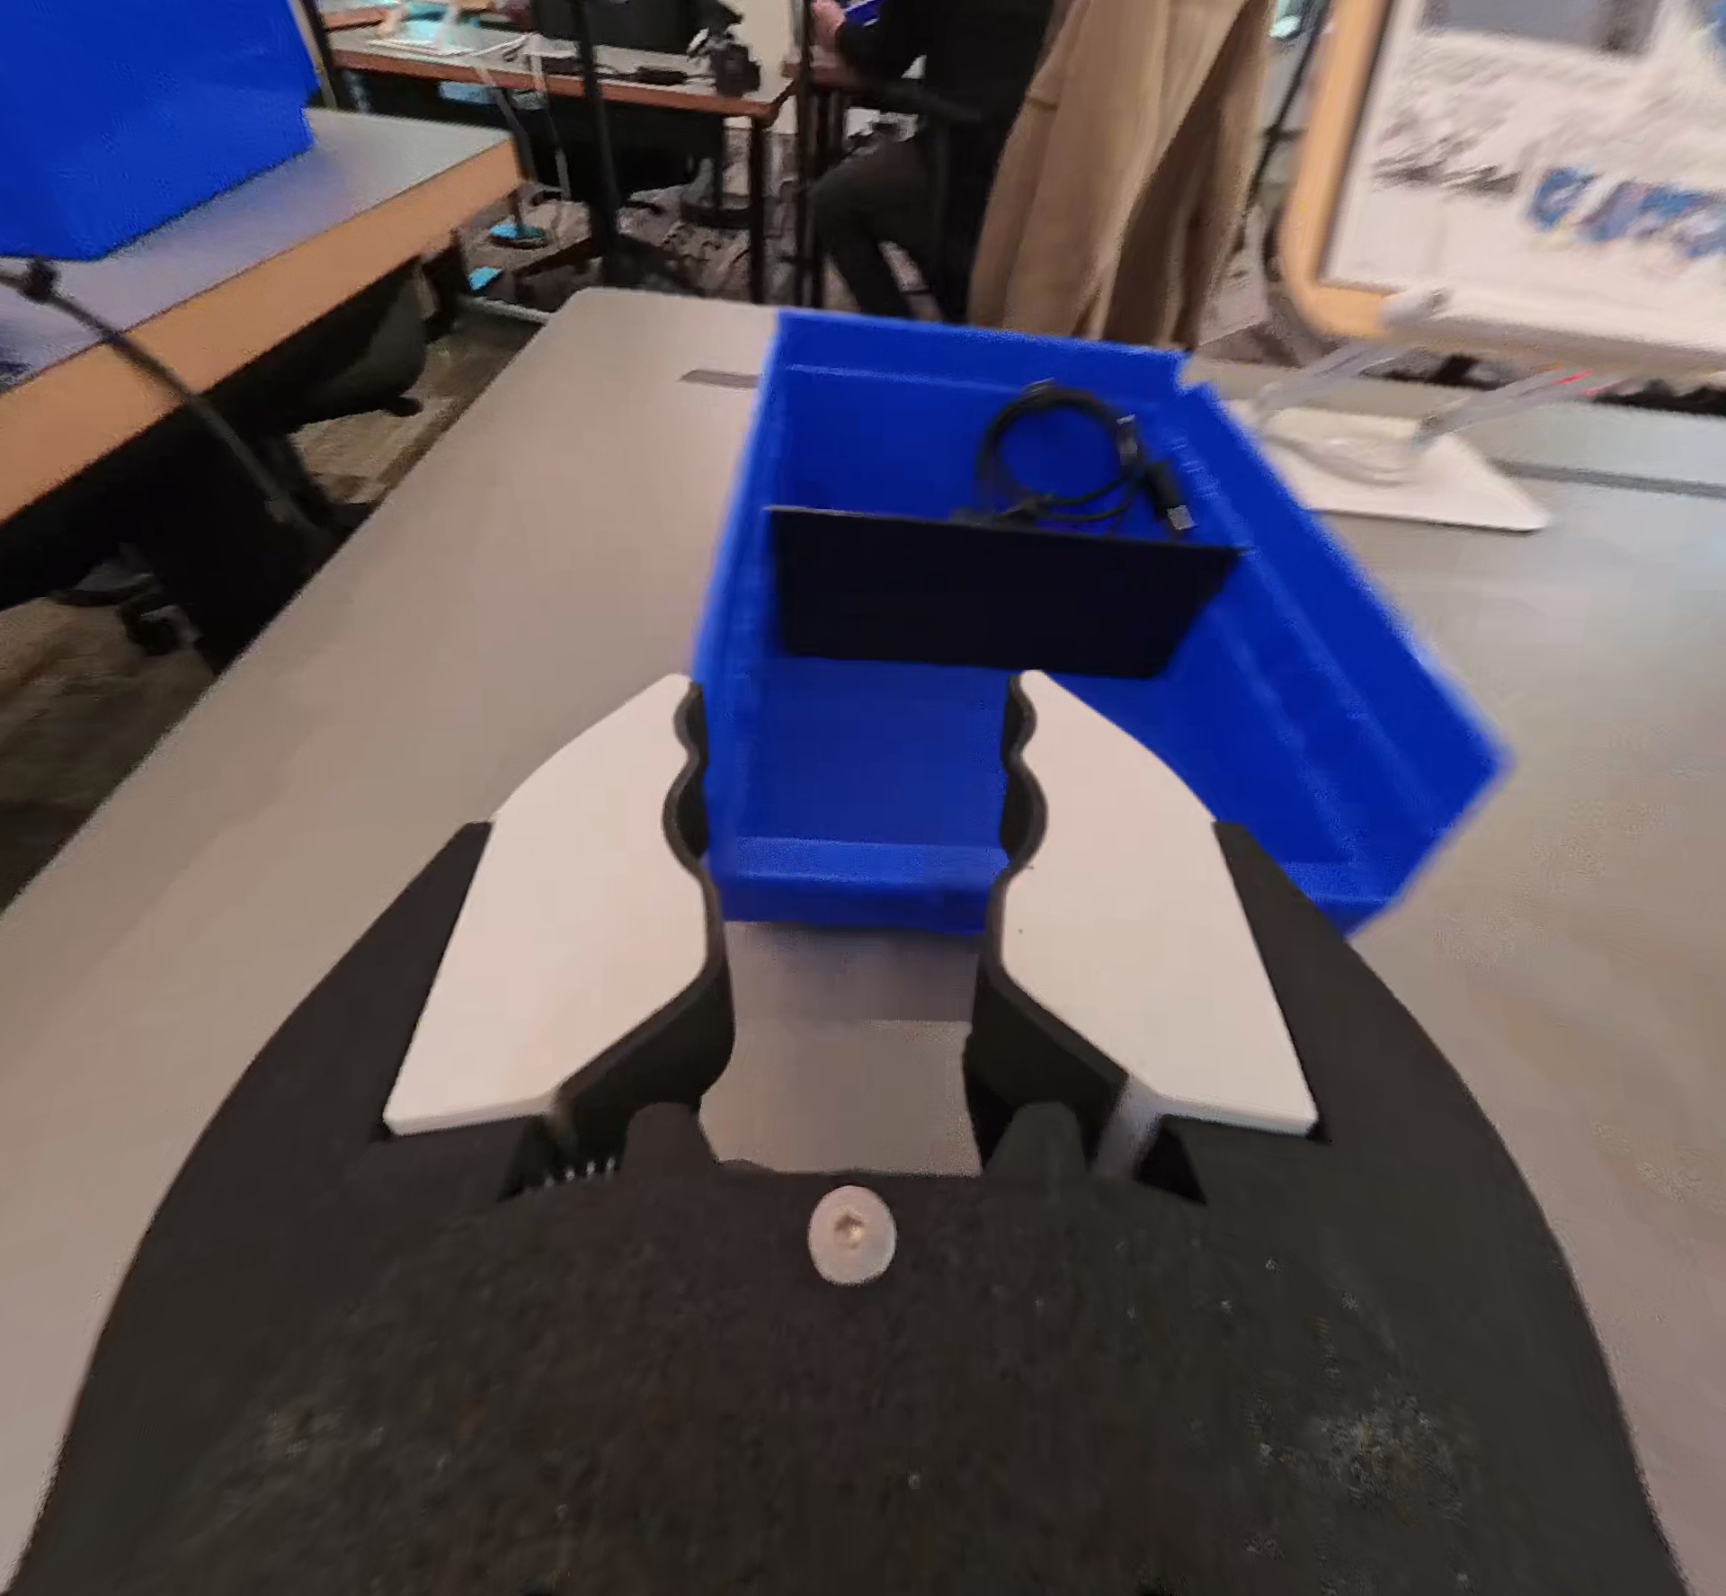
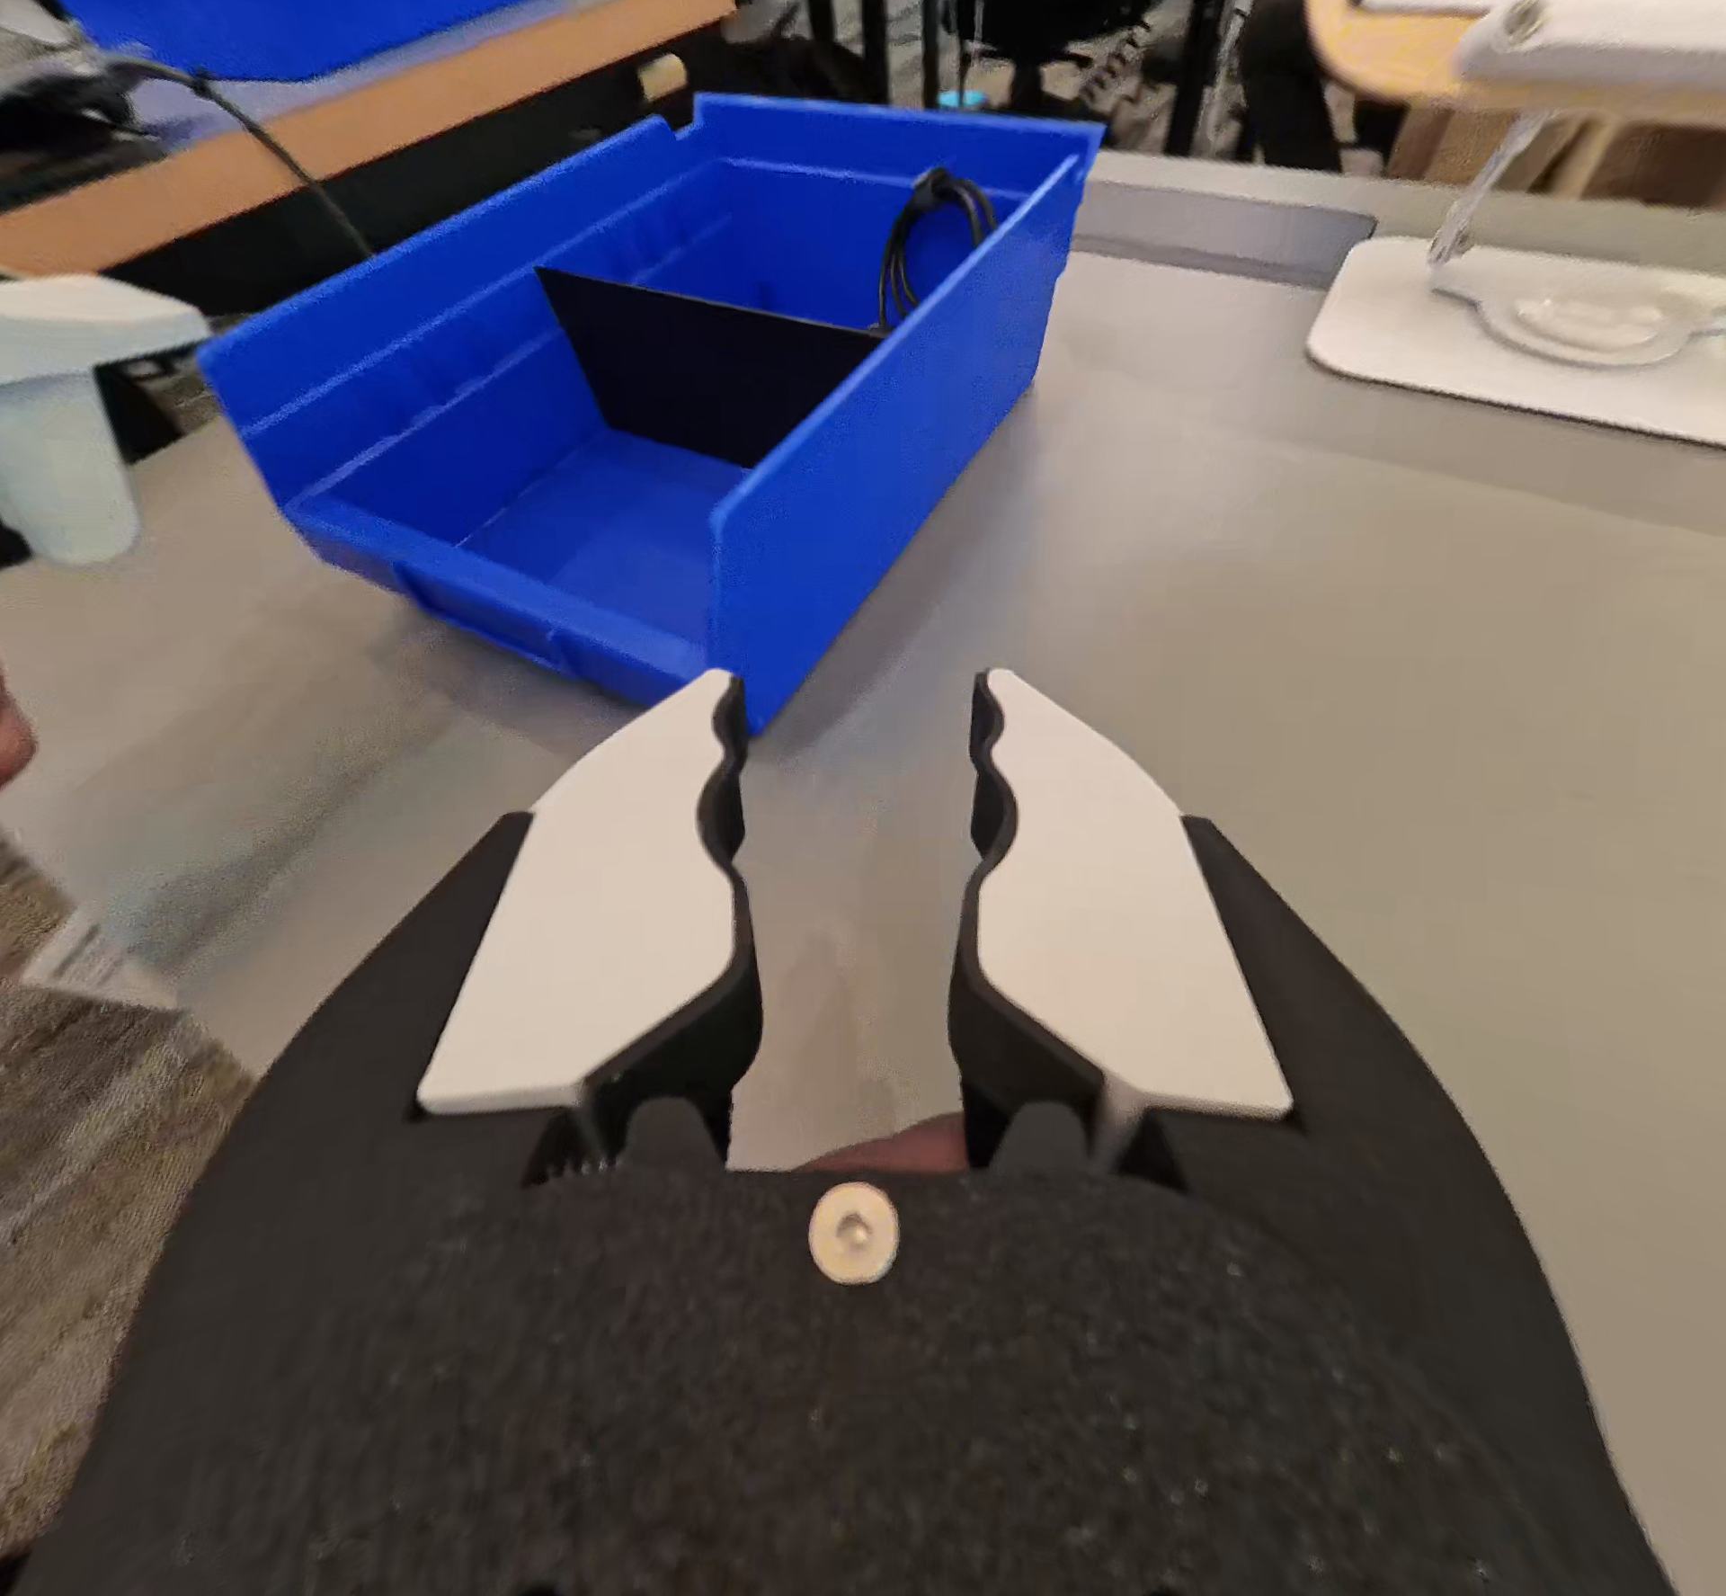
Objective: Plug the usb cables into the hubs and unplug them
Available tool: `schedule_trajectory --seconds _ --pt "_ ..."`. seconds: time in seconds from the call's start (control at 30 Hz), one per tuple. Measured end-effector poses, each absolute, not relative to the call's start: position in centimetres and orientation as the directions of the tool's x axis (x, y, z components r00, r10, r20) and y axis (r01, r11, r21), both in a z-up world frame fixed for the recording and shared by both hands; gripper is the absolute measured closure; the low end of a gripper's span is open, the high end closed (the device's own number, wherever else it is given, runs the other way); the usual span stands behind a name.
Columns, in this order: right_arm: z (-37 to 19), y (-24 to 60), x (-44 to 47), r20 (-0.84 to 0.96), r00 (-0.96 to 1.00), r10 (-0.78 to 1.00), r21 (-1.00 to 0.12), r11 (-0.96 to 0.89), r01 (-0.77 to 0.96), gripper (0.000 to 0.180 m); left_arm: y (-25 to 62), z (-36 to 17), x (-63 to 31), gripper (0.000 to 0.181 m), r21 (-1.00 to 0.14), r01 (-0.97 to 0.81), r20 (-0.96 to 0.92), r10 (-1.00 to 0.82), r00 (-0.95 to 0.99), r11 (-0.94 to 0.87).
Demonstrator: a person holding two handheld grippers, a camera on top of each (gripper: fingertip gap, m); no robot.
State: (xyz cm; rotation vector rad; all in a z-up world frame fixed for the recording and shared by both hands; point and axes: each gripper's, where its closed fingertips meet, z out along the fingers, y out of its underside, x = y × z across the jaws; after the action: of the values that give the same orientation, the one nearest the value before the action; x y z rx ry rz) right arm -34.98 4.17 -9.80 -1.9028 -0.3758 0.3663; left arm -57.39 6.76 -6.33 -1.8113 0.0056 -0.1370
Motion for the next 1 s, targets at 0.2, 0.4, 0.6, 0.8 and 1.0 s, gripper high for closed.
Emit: schedule_trajectory --seconds 0.2,0.4,0.6,0.8,1.0 --pt "-7.7 3.2 -21.5 -0.016 0.88 0.474 -0.911 -0.37 0.182 0.133 4.4 -2.6 -45.9 0.097 -0.991 0.005 0.039 -0.244 0.969 -0.136" --pt "-8.7 3.6 -7.5 -0.015 0.951 0.308 -0.923 -0.37 0.105 0.132 3.5 -4.0 -35.9 0.104 -0.993 -0.111 -0.096 -0.27 0.958 -0.038" --pt "-8.7 1.6 2.8 0.071 0.997 0.026 -0.957 -0.28 0.075 0.137 2.4 -8.0 -34.2 0.121 -0.98 -0.186 -0.168 -0.217 0.962 -0.067" --pt "-12.0 3.9 7.1 0.098 0.993 -0.063 -0.921 -0.385 0.066 0.145 2.7 -9.9 -34.8 0.115 -0.974 -0.172 -0.139 -0.215 0.967 -0.146" --pt "-12.3 4.3 7.8 0.139 0.988 -0.065 -0.91 -0.401 0.102 0.176 3.0 -11.3 -35.7 0.114 -0.967 -0.171 -0.129 -0.215 0.968 -0.19"
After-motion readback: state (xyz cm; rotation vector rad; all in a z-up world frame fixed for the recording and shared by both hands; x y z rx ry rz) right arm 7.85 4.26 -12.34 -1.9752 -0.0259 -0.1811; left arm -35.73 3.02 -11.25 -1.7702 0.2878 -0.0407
